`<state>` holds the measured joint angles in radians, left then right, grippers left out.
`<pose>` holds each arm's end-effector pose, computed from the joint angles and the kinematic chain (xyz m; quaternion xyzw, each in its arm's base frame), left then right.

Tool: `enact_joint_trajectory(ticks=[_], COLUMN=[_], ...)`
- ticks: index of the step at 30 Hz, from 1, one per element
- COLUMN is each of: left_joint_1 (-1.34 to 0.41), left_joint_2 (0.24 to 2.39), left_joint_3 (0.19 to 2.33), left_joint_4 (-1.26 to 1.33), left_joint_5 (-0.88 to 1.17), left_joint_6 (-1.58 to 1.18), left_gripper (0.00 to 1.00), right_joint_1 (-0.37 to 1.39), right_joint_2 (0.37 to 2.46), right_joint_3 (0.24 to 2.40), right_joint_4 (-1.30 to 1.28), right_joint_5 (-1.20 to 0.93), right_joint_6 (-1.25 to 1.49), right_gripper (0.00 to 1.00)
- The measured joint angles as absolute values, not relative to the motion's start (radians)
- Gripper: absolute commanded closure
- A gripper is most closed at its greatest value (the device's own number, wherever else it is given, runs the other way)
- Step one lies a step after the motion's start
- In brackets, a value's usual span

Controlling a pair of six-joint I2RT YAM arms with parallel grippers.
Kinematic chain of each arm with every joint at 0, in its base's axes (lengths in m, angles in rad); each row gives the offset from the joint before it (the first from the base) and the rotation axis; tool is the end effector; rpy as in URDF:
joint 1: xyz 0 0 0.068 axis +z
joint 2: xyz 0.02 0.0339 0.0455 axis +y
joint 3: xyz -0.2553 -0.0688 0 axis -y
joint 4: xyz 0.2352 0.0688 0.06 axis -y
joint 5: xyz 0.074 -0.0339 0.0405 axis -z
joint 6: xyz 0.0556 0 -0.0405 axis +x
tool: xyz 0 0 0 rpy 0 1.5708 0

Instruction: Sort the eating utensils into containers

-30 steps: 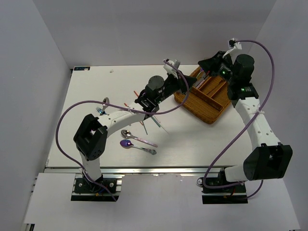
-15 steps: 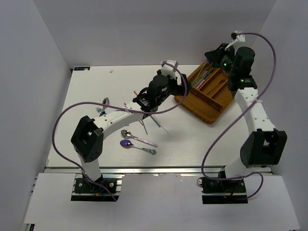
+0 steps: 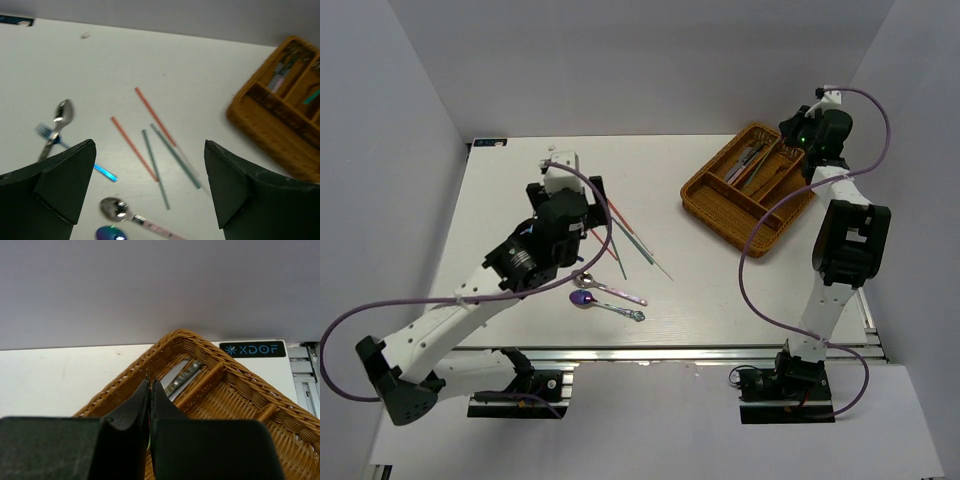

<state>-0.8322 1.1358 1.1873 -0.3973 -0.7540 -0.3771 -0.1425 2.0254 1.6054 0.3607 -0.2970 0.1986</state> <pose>0.1978 -0.1607 0.3782 -0.0346 0.7889 -0.0561 0.6110 0.4955 -0.0547 0.2942 0.0222 0.7265 0.1267 0.6750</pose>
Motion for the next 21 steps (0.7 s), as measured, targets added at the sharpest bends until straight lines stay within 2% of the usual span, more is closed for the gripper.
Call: enact_joint_trajectory(ticks=[7, 12, 18, 19, 20, 21], left_joint_1=[-0.832, -0.832, -0.832, -0.832, -0.832, -0.832], left_joint_2=[0.943, 0.83, 0.848, 0.848, 0.844, 0.834], left_joint_3=[1.087, 0.995, 0.907, 0.891, 0.881, 0.869], left_joint_4=[-0.652, -0.677, -0.682, -0.689, -0.695, -0.699], left_joint_5=[-0.867, -0.882, -0.894, -0.904, -0.915, -0.929], left_joint_6=[-0.394, -0.392, -0.399, -0.409, -0.418, -0.429], left_gripper=[0.02, 0.02, 0.02, 0.02, 0.02, 0.02], right_joint_1=[-0.135, -0.135, -0.135, -0.135, -0.135, -0.135], right_joint_2=[2.113, 2.136, 2.17, 2.173, 2.174, 2.174], right_joint_3=[1.676, 1.721, 1.742, 1.737, 1.731, 1.721], right_joint_4=[0.352, 0.36, 0.36, 0.361, 0.36, 0.365], right_joint_5=[-0.244, -0.234, -0.229, -0.228, -0.226, -0.222], right_joint_6=[0.137, 0.12, 0.114, 0.115, 0.118, 0.128], right_gripper=[1.0, 1.0, 0.98, 0.87, 0.63, 0.52])
